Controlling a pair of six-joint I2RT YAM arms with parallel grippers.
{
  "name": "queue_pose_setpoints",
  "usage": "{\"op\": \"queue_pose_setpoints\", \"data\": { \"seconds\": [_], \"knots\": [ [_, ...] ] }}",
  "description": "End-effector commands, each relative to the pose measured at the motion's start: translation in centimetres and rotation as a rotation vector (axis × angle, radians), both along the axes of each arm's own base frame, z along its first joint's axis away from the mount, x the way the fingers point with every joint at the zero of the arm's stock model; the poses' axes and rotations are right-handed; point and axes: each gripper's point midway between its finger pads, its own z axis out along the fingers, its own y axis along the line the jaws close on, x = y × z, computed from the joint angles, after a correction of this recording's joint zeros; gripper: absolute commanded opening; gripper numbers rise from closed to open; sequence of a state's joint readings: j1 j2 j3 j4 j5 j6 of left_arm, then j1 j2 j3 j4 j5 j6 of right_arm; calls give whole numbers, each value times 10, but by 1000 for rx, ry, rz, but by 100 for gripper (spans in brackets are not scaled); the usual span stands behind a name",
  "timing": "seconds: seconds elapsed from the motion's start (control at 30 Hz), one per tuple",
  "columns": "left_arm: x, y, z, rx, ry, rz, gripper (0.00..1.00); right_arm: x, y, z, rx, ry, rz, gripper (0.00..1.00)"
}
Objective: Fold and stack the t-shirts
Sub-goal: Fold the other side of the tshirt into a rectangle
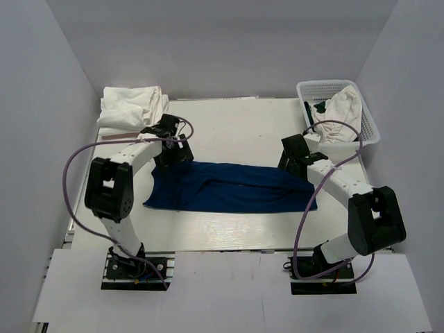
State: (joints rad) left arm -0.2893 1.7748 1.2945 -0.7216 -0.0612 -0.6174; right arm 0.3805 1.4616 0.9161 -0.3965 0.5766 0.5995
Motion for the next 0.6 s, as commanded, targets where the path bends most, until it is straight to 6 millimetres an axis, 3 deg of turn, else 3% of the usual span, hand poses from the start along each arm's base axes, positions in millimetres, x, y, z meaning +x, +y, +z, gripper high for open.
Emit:
{"op": "queue_pose_setpoints", "data": {
  "seconds": [0.0, 0.17, 0.27, 0.43, 0.57],
  "knots": [
    [7, -3, -8, -3, 20, -24, 100, -1, 13, -9, 46, 4, 88, 90],
    [1, 5, -32, 26, 93, -1, 100, -9, 22, -36, 62, 76, 174, 90],
    [1, 15, -30, 81, 108, 17, 100, -16, 22, -50, 62, 132, 176, 90],
    [2, 18, 12, 75, 18, 27, 100, -27, 18, -65, 58, 189, 159, 90],
    [-22, 6, 21, 29, 48, -28, 100, -36, 15, -70, 55, 206, 147, 90]
  ]
}}
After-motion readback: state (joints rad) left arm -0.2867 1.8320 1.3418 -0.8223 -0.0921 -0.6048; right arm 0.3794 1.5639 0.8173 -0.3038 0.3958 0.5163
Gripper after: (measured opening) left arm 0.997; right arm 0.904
